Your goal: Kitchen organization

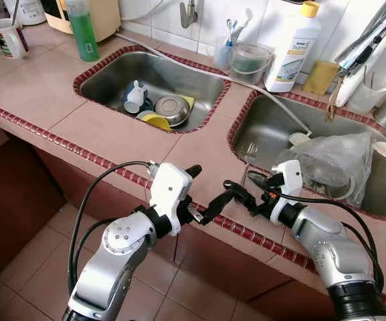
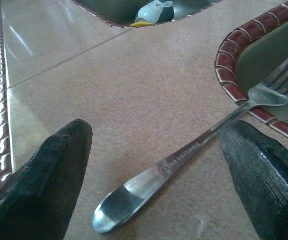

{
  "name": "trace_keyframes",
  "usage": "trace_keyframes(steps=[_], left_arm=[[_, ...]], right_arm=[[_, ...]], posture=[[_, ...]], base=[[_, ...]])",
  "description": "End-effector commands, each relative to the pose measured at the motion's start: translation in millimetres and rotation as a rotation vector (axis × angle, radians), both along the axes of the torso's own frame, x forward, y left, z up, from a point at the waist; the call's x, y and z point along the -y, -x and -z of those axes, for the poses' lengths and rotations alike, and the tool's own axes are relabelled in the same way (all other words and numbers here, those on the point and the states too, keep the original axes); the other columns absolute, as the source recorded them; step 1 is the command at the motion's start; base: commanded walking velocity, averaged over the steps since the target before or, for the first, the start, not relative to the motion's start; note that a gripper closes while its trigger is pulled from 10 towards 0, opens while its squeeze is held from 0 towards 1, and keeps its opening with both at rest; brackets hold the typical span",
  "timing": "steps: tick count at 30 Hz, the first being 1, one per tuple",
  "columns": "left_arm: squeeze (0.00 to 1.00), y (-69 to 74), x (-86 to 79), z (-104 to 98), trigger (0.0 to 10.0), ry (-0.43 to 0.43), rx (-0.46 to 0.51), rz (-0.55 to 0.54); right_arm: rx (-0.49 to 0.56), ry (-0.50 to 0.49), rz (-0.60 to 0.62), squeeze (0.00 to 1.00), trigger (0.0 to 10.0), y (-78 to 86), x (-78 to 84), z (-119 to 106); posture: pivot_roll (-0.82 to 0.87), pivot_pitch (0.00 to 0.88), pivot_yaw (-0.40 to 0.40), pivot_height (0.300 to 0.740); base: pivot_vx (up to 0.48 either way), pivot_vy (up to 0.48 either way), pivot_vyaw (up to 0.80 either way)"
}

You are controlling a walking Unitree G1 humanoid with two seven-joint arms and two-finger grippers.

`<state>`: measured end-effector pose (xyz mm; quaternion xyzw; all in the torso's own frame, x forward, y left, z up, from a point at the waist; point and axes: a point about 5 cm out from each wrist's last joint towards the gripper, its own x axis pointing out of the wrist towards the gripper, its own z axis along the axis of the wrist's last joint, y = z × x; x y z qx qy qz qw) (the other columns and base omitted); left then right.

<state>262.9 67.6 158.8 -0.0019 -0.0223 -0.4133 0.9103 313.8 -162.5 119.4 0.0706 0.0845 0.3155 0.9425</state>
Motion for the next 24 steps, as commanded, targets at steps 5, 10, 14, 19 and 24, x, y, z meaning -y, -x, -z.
trace_keyframes(steps=[5, 10, 14, 19, 24], left_arm=[[0.00, 3.5, 3.3, -1.6, 10.0, 0.007, 0.002, 0.012], [0.00, 3.2, 3.9, -1.2, 10.0, 0.008, 0.001, 0.013], [0.00, 3.3, 4.7, -1.5, 10.0, 0.008, 0.003, 0.018], [0.00, 3.0, 4.2, -1.8, 10.0, 0.007, 0.003, 0.016], [0.00, 3.4, 4.4, -1.9, 10.0, 0.008, 0.002, 0.016]], right_arm=[[0.027, 0.010, 0.008, 0.00, 10.0, -1.3, 5.5, -6.4], [0.043, -0.003, -0.001, 0.00, 10.0, -2.1, 4.3, -8.1], [0.058, -0.011, -0.016, 0.00, 10.0, -4.4, 0.3, -12.2], [0.058, -0.014, -0.033, 0.00, 10.0, -5.7, -1.8, -12.2], [0.053, -0.018, -0.045, 0.00, 10.0, -8.8, -4.0, -11.7]], posture=[[-0.06, 0.177, -0.059, 0.740], [-0.06, 0.175, -0.058, 0.740], [-0.05, 0.173, -0.056, 0.740], [-0.05, 0.172, -0.057, 0.740], [-0.05, 0.170, -0.056, 0.740]], base=[[0.000, 0.000, 0.00], [0.000, 0.000, 0.00], [0.000, 0.000, 0.00], [0.000, 0.000, 0.00], [0.000, 0.000, 0.00]])
